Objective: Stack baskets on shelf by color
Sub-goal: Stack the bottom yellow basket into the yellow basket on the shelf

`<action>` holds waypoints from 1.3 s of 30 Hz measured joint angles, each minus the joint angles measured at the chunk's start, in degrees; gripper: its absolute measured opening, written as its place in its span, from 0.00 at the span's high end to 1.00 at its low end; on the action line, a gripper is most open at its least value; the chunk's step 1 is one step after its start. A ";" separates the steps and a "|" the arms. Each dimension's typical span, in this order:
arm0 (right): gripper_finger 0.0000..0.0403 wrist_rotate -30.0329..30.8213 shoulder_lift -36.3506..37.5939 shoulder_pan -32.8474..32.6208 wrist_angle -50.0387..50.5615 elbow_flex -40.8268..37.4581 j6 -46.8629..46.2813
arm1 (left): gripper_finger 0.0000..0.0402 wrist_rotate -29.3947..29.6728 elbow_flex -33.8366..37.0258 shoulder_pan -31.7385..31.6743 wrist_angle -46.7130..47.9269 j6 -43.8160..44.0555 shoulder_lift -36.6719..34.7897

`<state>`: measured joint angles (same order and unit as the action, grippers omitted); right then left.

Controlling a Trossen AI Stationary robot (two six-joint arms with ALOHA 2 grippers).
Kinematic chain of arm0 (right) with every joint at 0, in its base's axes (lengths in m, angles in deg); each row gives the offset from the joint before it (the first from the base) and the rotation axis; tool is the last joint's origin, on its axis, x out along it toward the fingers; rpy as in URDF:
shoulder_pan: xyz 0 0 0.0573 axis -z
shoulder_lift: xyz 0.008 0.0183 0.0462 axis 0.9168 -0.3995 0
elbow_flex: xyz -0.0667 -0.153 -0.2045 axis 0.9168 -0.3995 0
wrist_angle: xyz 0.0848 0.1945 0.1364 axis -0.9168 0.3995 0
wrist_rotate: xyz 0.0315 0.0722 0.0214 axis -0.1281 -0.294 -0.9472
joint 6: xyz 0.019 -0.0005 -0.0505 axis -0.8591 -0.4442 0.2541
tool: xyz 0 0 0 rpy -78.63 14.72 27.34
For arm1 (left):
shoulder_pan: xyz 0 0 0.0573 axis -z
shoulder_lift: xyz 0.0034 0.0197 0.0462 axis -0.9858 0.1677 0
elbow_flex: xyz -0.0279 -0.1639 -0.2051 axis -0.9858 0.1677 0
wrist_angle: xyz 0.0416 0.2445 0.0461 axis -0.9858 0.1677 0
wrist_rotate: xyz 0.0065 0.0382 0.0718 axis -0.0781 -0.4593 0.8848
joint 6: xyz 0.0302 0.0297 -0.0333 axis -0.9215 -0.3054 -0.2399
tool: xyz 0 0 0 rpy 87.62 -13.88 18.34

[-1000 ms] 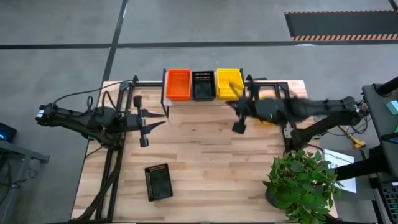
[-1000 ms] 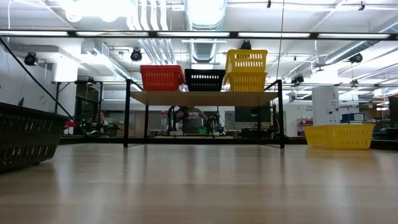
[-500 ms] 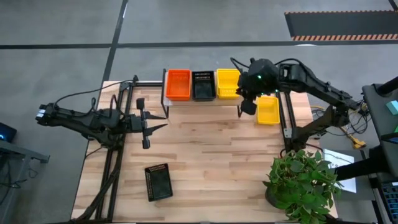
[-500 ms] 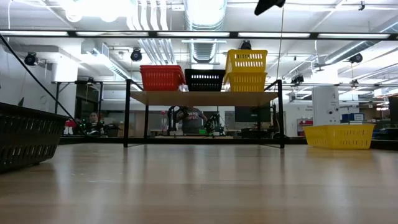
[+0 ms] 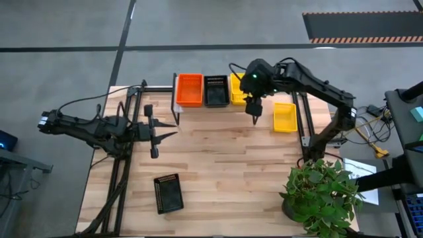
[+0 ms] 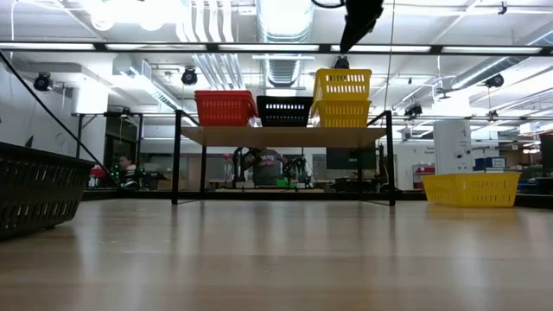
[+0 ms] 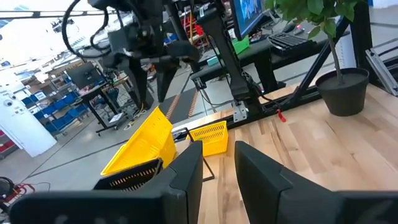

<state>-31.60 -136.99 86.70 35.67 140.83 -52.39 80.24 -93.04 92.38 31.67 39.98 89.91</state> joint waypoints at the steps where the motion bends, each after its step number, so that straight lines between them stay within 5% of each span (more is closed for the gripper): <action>1: 0.52 0.00 -0.58 0.25 0.06 0.32 0.00 | 0.81 0.04 0.00 -0.02 -0.12 -0.02 -0.09; 27: 0.59 0.00 -7.47 3.49 1.40 1.17 -0.46 | 0.81 0.06 0.76 -0.01 -0.12 -0.05 -1.66; 39: 0.77 -0.04 -7.65 3.44 1.40 1.15 -0.02 | 0.81 0.05 0.76 -0.02 -0.15 -0.05 -1.61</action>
<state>-31.65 -144.64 90.14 37.07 141.98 -52.41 80.28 -92.28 92.36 31.52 39.93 88.30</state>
